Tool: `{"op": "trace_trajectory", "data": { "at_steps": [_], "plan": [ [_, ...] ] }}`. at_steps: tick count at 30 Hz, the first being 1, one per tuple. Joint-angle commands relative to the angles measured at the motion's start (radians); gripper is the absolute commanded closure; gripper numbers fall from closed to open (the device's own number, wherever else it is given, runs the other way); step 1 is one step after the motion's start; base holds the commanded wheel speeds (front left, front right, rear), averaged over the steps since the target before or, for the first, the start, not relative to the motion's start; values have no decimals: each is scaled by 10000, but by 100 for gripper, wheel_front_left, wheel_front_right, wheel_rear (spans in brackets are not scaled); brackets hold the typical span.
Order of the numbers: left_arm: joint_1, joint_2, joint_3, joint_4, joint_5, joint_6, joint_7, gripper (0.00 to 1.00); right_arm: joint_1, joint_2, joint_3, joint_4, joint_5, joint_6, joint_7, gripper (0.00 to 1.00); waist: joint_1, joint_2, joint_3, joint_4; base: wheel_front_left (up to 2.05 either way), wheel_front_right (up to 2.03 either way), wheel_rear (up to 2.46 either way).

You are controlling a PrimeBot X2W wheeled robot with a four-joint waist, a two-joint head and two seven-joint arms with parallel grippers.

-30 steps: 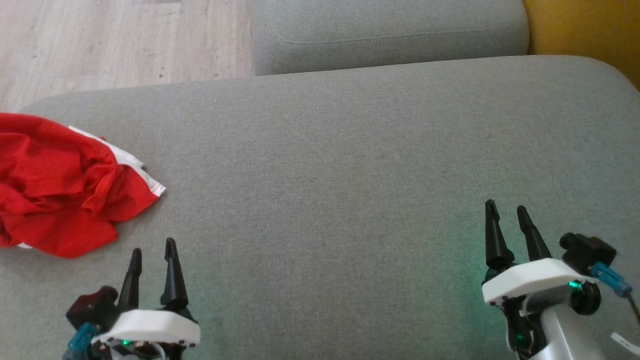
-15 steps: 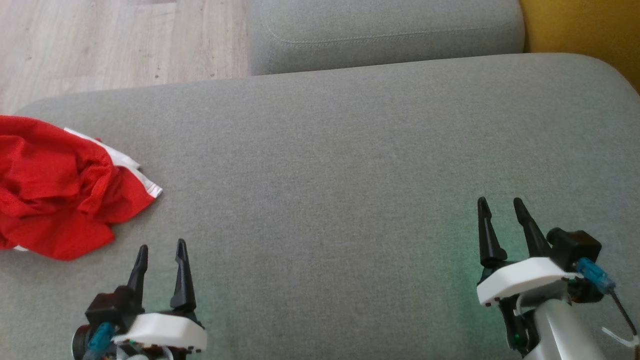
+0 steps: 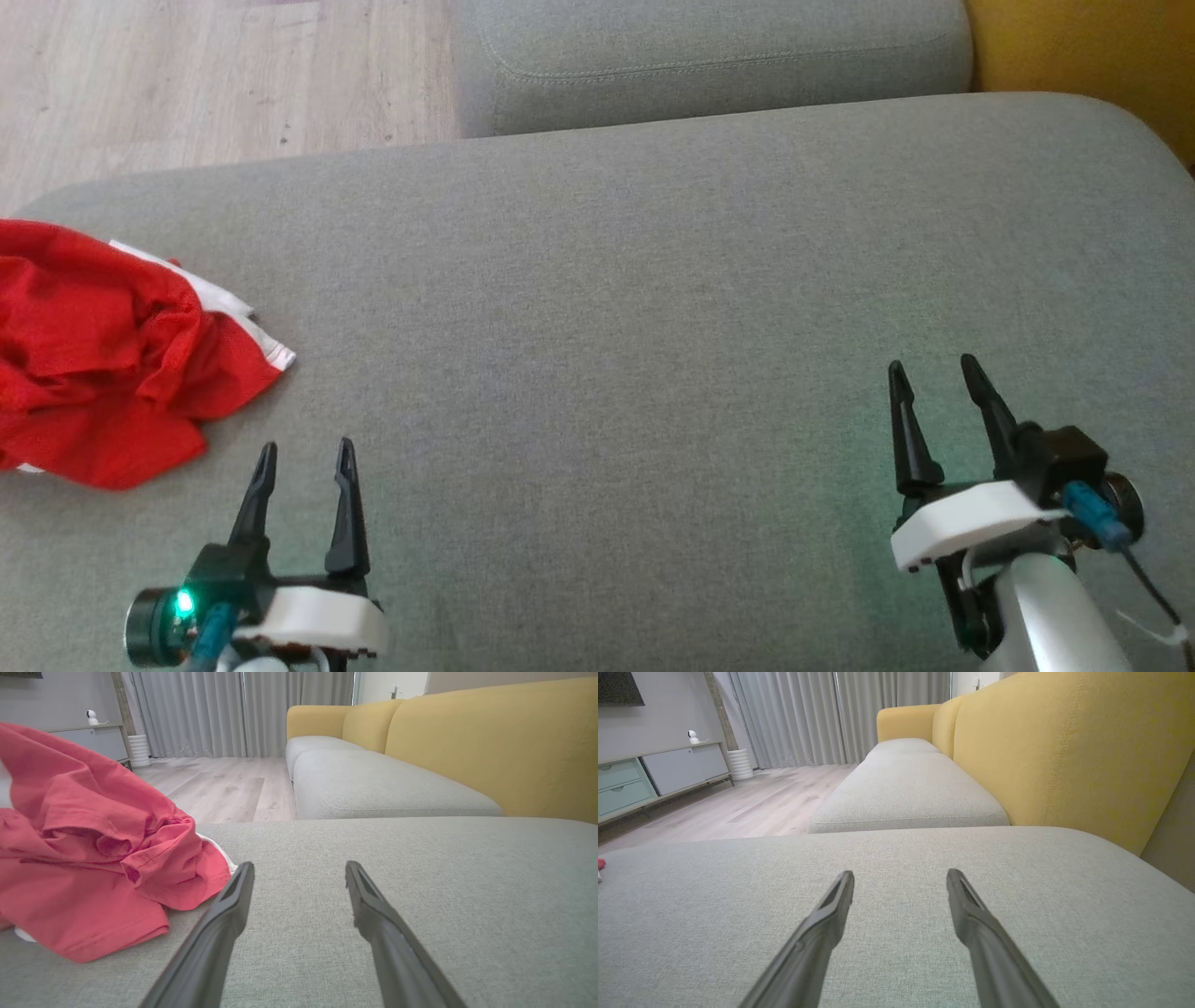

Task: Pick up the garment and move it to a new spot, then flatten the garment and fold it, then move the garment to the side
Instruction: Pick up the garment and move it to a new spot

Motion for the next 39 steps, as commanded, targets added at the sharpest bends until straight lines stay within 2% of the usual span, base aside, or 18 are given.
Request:
{"op": "trace_trajectory", "data": {
  "at_steps": [1, 8, 13, 17, 25, 28, 35, 39],
  "plan": [
    [-261, 26, 383, -303, 333, 93, -188, 0, -470, -69, 244, -220, -344, 76, -193, 0, 0, 0, 0, 0, 0, 0, 0],
    [-273, 14, 404, -227, 392, 71, -214, 0, -506, -70, 303, -27, -385, 77, -220, 0, 0, 0, 50, 63, 0, 0, 0],
    [-315, 10, 429, -217, 285, 92, -214, 0, -512, -70, 447, -42, -434, 77, -220, 0, 0, 0, 205, 397, 0, 0, 0],
    [-407, 9, 380, -177, 54, 115, -214, 0, -622, -70, 771, -90, -445, 77, -220, 0, 0, 0, 471, 1232, 0, 0, 0],
    [-355, 8, 386, -232, -342, 273, -214, 0, -965, -70, 1830, 69, -334, 77, -220, 0, 0, 0, 820, 3528, 0, 0, 0],
    [-161, 8, 662, -276, -404, 296, -214, 0, -1164, -70, 2270, 156, -226, 77, -220, 0, 0, 0, 932, 3952, 0, 0, 0],
    [26, 7, 1209, -418, -588, 250, -214, 0, -1403, -70, 2857, 313, -156, 77, -220, 0, 0, 0, 1166, 4153, 0, 0, 0],
    [-279, 7, 1485, -608, -704, -53, -214, 0, -1515, -70, 2891, 357, -247, 77, -220, 0, 0, 0, 1464, 4034, 0, 0, 0]
  ]
}}
